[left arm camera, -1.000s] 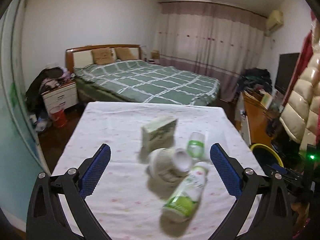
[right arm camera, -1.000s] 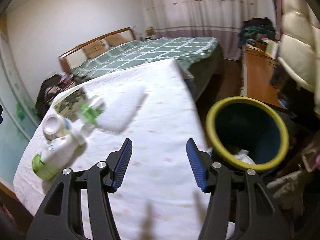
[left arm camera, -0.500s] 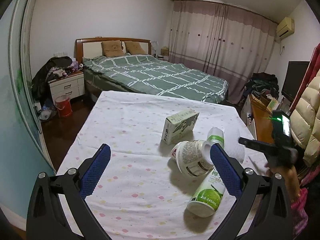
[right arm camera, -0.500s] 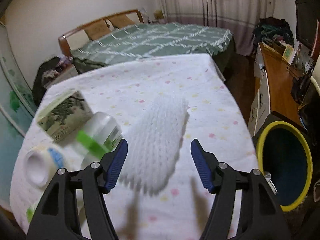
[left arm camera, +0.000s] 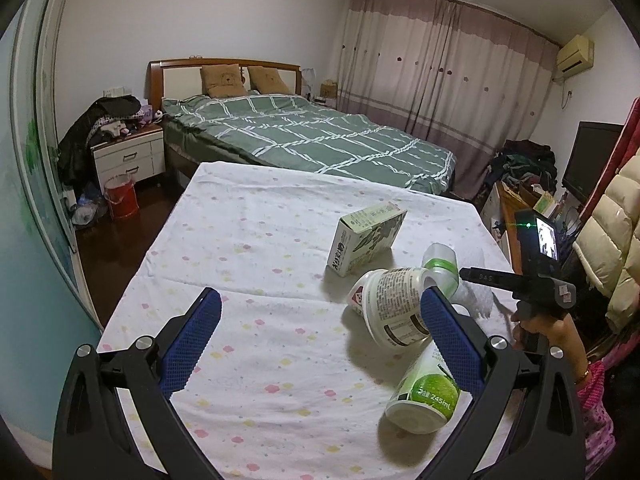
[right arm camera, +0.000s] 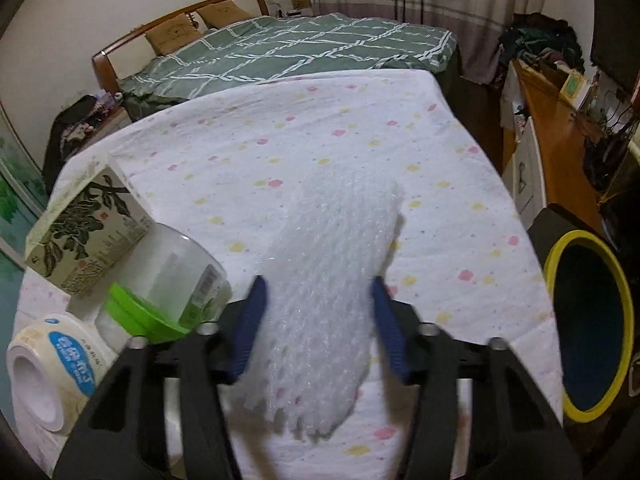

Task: Collect trash
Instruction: 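Grasp the white foam mesh sleeve with the right gripper and lift it, then carry the foam sleeve over the bin and open the right gripper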

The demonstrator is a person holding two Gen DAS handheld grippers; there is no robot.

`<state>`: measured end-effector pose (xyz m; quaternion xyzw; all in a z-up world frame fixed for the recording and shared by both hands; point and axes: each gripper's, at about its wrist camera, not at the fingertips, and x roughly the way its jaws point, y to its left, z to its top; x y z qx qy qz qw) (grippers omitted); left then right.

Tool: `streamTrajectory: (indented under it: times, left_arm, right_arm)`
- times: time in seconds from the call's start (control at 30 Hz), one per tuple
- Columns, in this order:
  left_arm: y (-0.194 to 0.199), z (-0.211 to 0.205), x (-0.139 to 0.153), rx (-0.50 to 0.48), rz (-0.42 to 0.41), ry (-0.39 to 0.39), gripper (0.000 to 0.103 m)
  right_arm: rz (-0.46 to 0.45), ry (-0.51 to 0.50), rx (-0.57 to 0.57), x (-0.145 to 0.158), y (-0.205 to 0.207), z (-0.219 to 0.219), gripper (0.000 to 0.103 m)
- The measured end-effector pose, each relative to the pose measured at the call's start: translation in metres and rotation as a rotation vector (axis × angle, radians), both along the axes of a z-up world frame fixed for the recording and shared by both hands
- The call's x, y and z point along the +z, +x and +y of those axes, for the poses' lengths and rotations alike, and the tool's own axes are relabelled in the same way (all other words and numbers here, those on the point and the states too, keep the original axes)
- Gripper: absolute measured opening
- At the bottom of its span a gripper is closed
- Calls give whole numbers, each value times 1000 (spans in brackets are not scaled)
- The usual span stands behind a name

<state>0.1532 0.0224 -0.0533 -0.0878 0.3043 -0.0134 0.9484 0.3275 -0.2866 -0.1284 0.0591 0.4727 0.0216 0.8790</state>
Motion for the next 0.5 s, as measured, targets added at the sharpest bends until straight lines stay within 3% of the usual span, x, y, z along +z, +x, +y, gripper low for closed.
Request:
streamTrajectory:
  times: [0.1,0.5]
  left_arm:
    - [2,-3,-1,-5,3,3,98]
    - [0,-13,0,-22,-5,9,98]
  right_arm:
    - [2,29,15,4,-3,2,21]
    - [-168,63,-26,54,-61,-40,20]
